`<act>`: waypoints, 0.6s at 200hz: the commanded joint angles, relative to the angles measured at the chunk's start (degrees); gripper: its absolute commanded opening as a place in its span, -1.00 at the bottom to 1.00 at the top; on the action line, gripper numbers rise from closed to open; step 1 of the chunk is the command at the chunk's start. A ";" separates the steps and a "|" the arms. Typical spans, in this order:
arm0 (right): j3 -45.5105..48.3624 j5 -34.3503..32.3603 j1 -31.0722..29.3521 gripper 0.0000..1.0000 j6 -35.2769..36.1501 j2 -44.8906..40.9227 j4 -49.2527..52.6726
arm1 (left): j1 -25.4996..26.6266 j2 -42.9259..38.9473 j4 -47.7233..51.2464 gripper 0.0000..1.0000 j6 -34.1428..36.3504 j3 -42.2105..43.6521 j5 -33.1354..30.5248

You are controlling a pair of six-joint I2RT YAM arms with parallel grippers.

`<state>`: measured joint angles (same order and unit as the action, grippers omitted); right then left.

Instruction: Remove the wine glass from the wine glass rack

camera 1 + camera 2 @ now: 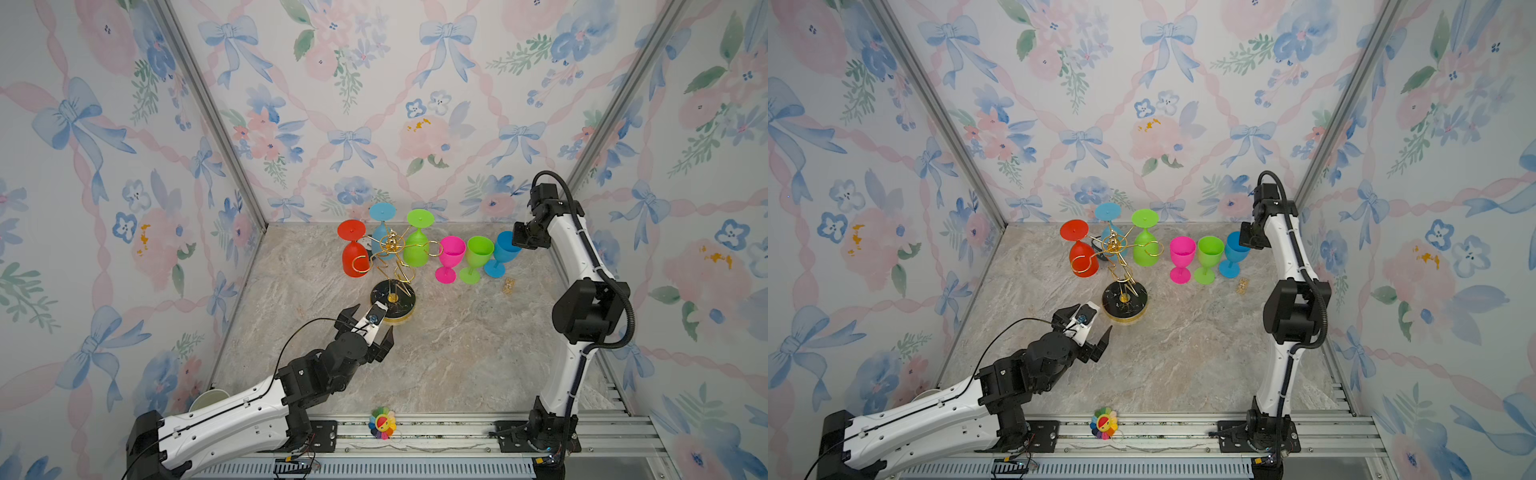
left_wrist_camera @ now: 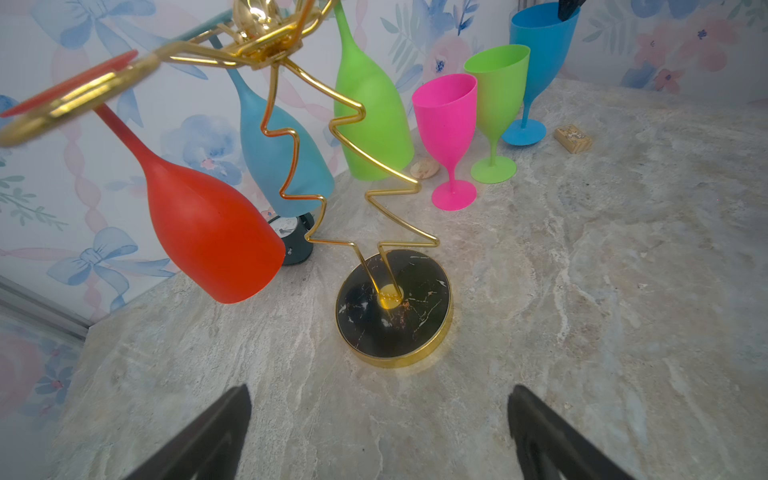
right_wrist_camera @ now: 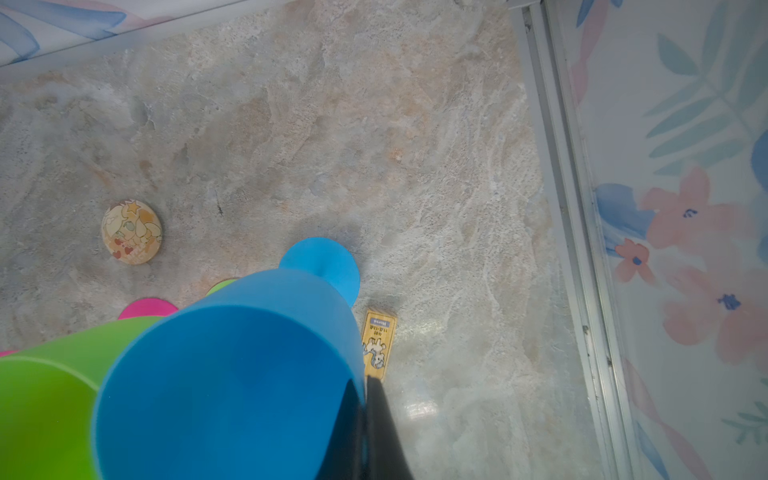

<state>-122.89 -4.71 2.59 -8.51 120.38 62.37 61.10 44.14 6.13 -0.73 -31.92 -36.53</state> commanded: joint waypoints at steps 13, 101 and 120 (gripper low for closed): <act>0.31 0.10 0.05 -1.00 -0.58 1.35 0.94 | -0.45 -0.49 0.46 0.96 -1.32 0.03 0.45; 1.67 -0.04 0.05 -1.00 -0.60 1.53 0.89 | -0.40 -0.64 0.45 0.96 -1.30 0.10 0.60; 1.86 -0.06 0.06 -1.00 -0.60 1.47 0.91 | -0.37 -0.61 0.44 0.96 -1.34 0.07 0.69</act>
<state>-121.75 -4.71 2.59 -8.51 120.40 62.37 61.10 44.03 6.13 -0.73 -31.92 -36.51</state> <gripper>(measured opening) 0.045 0.979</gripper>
